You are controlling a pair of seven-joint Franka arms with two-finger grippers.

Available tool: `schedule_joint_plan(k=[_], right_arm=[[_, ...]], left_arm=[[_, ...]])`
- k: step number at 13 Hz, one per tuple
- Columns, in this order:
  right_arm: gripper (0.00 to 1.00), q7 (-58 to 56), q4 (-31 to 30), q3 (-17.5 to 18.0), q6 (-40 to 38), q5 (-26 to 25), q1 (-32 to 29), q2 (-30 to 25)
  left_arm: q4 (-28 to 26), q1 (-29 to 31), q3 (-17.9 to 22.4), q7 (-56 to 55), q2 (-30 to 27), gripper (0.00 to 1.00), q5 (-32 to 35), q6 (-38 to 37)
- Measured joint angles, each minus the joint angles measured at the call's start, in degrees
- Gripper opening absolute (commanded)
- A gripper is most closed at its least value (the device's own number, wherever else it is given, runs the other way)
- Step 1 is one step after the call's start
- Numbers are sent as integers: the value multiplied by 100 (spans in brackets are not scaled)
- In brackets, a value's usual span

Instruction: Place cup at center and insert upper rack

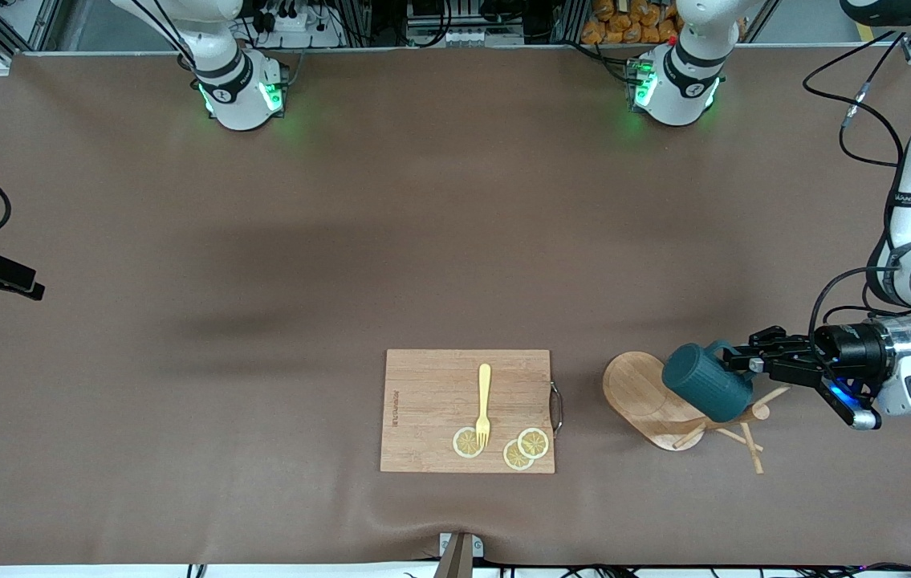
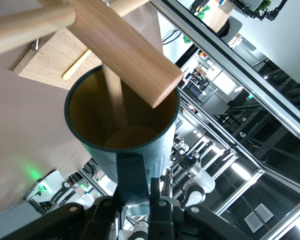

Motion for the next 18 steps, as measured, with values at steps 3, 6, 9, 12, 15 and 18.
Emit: schedule_joint_plan(k=[3, 6, 9, 12, 15, 18], right_arm=[[100, 0, 0, 0, 0, 0, 0, 0], [100, 0, 0, 1, 0, 0, 0, 0], [100, 0, 0, 2, 0, 0, 0, 0], [100, 0, 0, 5, 0, 0, 0, 0], [100, -1, 2, 57, 1, 0, 6, 0], [100, -2, 36, 117, 3, 0, 91, -1]], left_arm=[[0, 1, 12, -5, 20, 84, -54, 0], [26, 3, 12, -8, 20, 100, -67, 0], [55, 3, 12, -62, 20, 100, -67, 0], [152, -7, 9, -100, -84, 100, 16, 8], [267, -83, -27, -121, -670, 100, 1253, 269], [257, -240, -28, -247, -1464, 100, 2519, 424]])
